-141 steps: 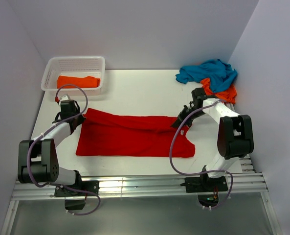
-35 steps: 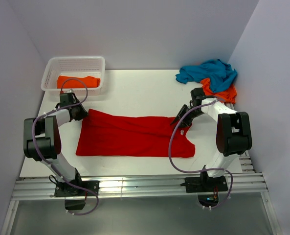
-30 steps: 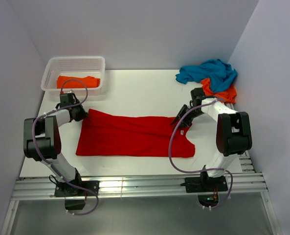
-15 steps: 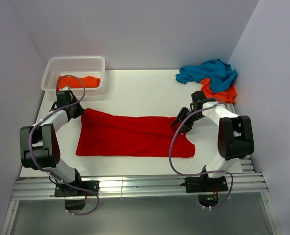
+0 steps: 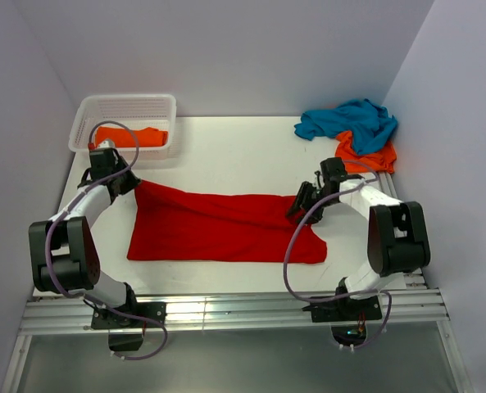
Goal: Roll the t-shirts
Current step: Fold the tshirt
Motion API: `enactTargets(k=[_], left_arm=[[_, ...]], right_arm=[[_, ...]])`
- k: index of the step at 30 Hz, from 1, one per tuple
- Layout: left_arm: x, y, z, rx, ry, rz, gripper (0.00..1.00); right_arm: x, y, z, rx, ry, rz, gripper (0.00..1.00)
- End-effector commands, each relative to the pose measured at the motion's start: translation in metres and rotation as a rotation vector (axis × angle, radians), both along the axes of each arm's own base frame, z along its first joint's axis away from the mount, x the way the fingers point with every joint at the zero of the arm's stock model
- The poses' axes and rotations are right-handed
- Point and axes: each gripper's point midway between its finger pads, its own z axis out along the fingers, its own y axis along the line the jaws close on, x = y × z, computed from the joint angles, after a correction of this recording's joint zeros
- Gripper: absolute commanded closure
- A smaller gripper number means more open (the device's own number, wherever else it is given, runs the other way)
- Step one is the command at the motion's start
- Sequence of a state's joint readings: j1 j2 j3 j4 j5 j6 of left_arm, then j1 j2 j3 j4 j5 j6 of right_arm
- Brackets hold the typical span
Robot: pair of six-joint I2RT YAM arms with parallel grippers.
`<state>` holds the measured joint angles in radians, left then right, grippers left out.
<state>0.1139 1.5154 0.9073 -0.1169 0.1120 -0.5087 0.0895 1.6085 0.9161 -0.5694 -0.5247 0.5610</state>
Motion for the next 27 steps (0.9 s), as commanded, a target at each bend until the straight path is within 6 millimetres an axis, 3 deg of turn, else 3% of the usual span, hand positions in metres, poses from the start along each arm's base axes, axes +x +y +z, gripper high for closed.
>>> enactTargets(k=[1, 6, 8, 11, 12, 13, 15, 18, 23, 27], left_arm=[[0.013, -0.001, 0.031, -0.017, -0.078, -0.002, 1.0], [0.014, -0.002, 0.031, -0.02, -0.081, -0.004, 1.0], [0.013, -0.001, 0.029, -0.016, -0.075, -0.003, 1.0], [0.015, -0.001, 0.027, -0.014, -0.071, -0.005, 1.0], [0.017, 0.0, 0.027, -0.017, -0.069, -0.005, 1.0], [0.016, -0.001, 0.026, -0.017, -0.066, -0.007, 1.0], [0.018, -0.001, 0.026, -0.02, -0.065, -0.003, 1.0], [0.02, -0.001, 0.028, -0.033, -0.074, 0.002, 1.0], [0.023, -0.007, 0.032, -0.065, -0.104, -0.001, 1.0], [0.026, -0.008, 0.026, -0.078, -0.098, -0.009, 1.0]], right_arm=[[0.018, -0.003, 0.027, -0.03, -0.282, 0.076, 0.48], [0.013, 0.0, 0.061, 0.015, -0.595, 0.102, 0.42], [0.02, 0.001, 0.077, 0.03, -0.736, 0.098, 0.4], [0.017, -0.003, 0.077, 0.007, -0.856, 0.083, 0.39], [0.007, -0.005, 0.07, -0.014, -0.906, 0.097, 0.39], [0.01, -0.007, 0.078, -0.027, -0.99, 0.087, 0.33], [0.006, -0.022, 0.073, -0.102, -1.025, 0.005, 0.3], [0.008, -0.024, 0.089, -0.118, -1.129, 0.022, 0.28], [0.008, -0.018, 0.092, -0.119, -1.027, 0.055, 0.31], [-0.001, -0.023, 0.071, -0.265, -0.821, 0.2, 0.41]])
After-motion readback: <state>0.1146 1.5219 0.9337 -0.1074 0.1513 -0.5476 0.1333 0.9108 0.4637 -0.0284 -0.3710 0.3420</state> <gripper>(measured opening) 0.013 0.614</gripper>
